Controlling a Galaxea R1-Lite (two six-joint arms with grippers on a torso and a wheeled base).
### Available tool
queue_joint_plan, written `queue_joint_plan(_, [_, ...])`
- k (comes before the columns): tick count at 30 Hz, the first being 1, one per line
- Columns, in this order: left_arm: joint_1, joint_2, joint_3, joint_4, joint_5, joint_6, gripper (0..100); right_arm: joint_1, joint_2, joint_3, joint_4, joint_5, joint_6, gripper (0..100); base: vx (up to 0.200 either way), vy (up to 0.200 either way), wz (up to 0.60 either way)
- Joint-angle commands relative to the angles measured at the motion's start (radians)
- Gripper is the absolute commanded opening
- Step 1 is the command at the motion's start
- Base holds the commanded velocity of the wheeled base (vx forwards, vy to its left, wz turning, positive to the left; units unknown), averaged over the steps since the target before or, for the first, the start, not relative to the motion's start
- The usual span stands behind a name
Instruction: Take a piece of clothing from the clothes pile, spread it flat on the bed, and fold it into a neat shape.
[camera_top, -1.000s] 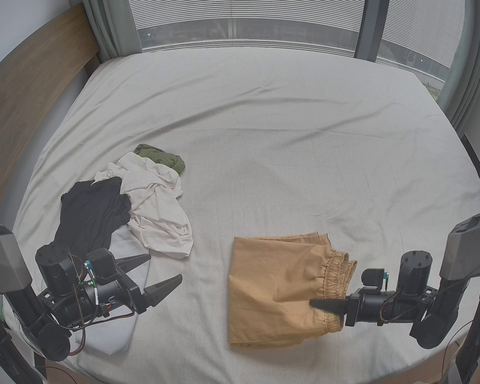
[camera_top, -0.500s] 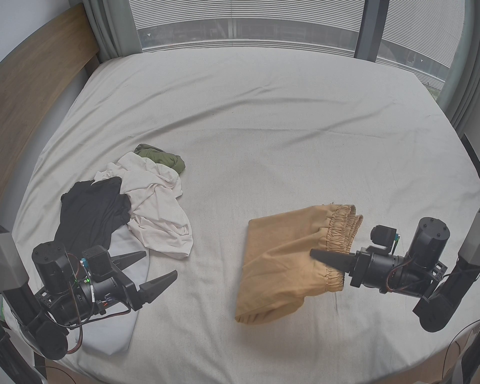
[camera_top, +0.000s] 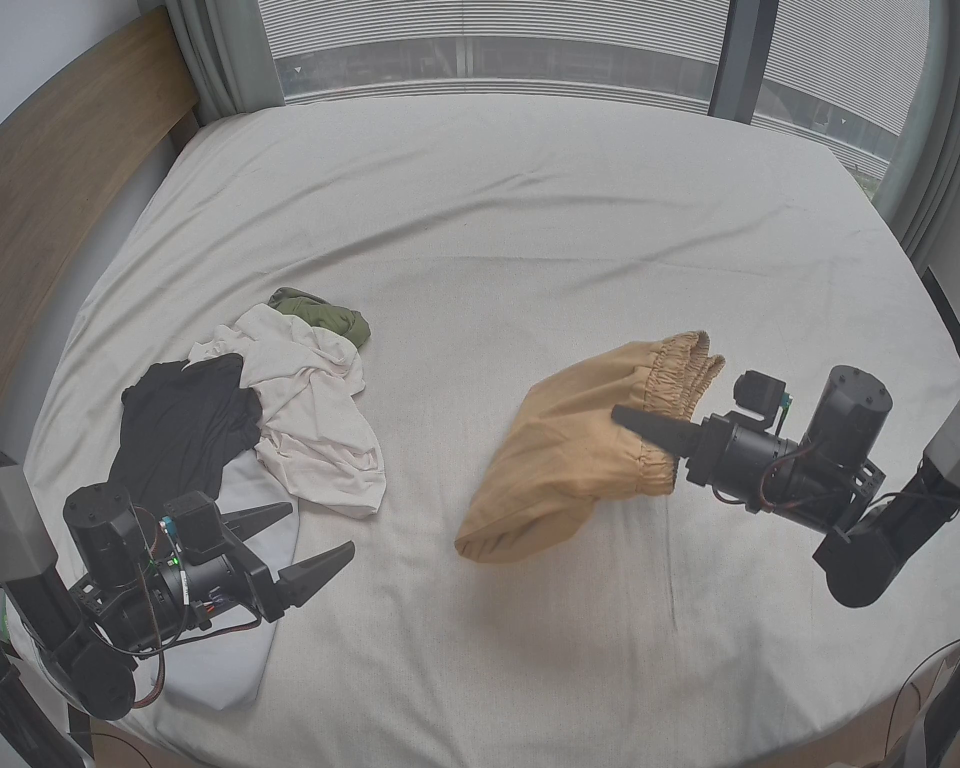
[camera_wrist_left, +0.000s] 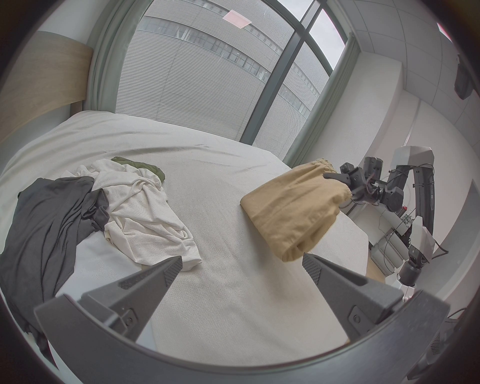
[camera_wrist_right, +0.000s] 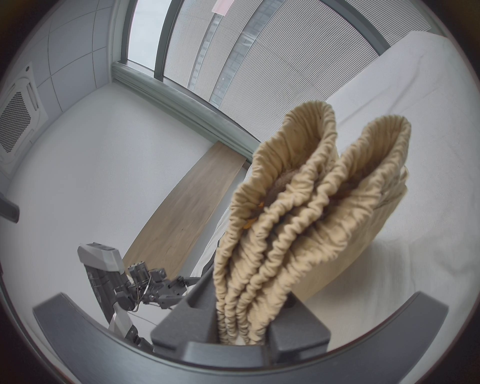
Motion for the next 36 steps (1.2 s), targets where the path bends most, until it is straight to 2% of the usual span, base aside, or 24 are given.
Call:
queue_joint_plan(1, [0.000,0.002,0.001,0.000,0.001,0.000,100,-0.005,-0.016,-0.139,0.104,-0.013,-0.001,0,0.000,0.000,0.00])
queue_joint_plan(6, [0.000,0.002,0.001,0.000,0.001,-0.002,100,-0.019,-0.018,-0.258,0.214,-0.037,-0.001,0,0.000,0.000,0.00])
queue_joint_plan(16, [-0.002,0.003,0.004,0.000,0.001,0.000,100,-0.062,0.022,-0.492,0.406,-0.042,-0.002,0,0.000,0.000,0.00])
queue_joint_plan(25, [-0.002,0.002,0.006,0.000,0.001,-0.002,100,-0.068,0.097,-0.657,0.495,-0.044,-0.004,0,0.000,0.000,0.00])
queue_joint_plan(28, [-0.002,0.002,0.007,0.000,0.001,-0.002,100,-0.069,0.157,-0.760,0.538,-0.073,-0.008,0,0.000,0.000,0.00])
queue_joint_plan(36, [-0.003,0.002,0.013,0.000,0.001,-0.002,100,-0.097,0.244,-0.955,0.639,-0.082,-0.008,0,0.000,0.000,0.00])
